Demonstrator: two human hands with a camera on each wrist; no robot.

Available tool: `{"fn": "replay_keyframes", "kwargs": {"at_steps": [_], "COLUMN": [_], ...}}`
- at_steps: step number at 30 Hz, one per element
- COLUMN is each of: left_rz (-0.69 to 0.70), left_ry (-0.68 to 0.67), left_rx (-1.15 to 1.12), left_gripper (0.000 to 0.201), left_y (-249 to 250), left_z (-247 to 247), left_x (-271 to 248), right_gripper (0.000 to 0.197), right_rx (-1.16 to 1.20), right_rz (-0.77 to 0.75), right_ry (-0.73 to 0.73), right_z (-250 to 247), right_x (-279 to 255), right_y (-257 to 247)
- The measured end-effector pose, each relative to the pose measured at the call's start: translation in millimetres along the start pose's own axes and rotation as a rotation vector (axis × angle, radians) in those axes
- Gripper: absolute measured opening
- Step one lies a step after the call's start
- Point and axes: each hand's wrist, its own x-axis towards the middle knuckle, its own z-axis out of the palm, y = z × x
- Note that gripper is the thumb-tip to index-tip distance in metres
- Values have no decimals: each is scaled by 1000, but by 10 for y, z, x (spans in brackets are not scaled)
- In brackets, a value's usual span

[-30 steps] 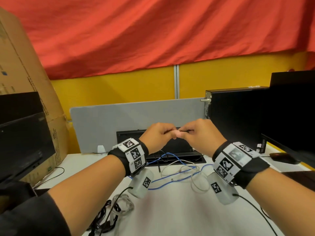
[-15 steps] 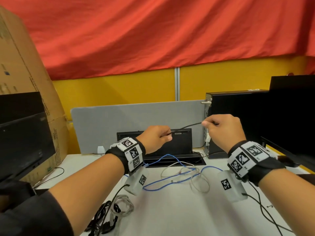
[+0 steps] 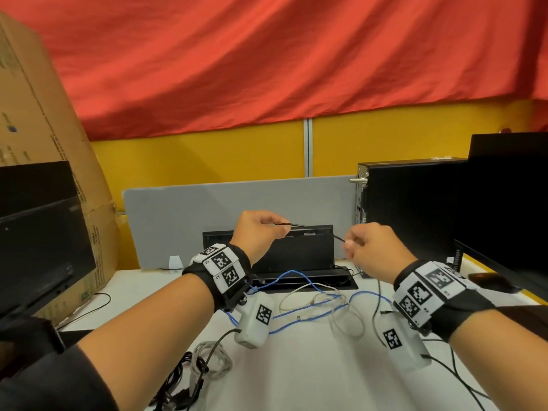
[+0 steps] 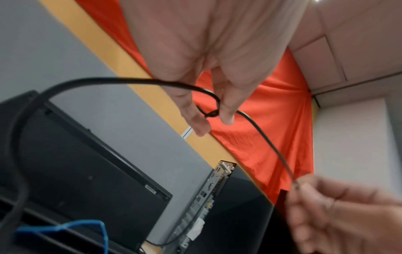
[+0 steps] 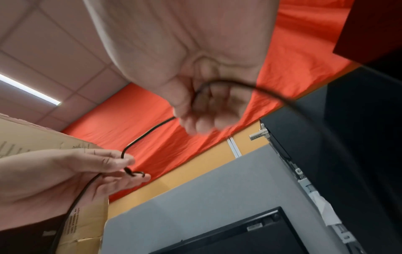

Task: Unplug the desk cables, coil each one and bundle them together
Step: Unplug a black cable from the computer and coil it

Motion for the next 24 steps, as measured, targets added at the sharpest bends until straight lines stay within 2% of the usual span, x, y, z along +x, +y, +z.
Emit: {"fn": "replay_keyframes", "kwargs": {"at_steps": [2,4,7,9,12,15,19,24], "left_rz": [-1,12,62,75,-9,-128,-159,-115], "left_ry": [9,0,-55,-72,-82,-172,-256,-289], "left_rx": [-26,-22,13,-8,-265,-616,-793,-674], "left_gripper": [10,13,19,24,44,64,49,30], "left_y": [23,27,35,38,66,71,50,54], "left_z": [76,147,203,211,173,112,65,78], "left_x": [-5,-10,-39,-62,-70,-75,-90,-114], "right_gripper": [25,28,25,24,33,28,24,22], "right_rx": [60,115,159,169,139,128,67,107], "right_rz": [23,-9,-126,-208,-260,-224,-132,-171], "right_ry": [-113,-152,-178,-133,-13,-26,-7,72], "right_z": [61,118,218,255,236,159,112,95], "right_x": [-19,-32,-40,-47,-17,39,70,43], "right_y": [-88,-224,-431,-547,-565,-488,-395,-386]}}
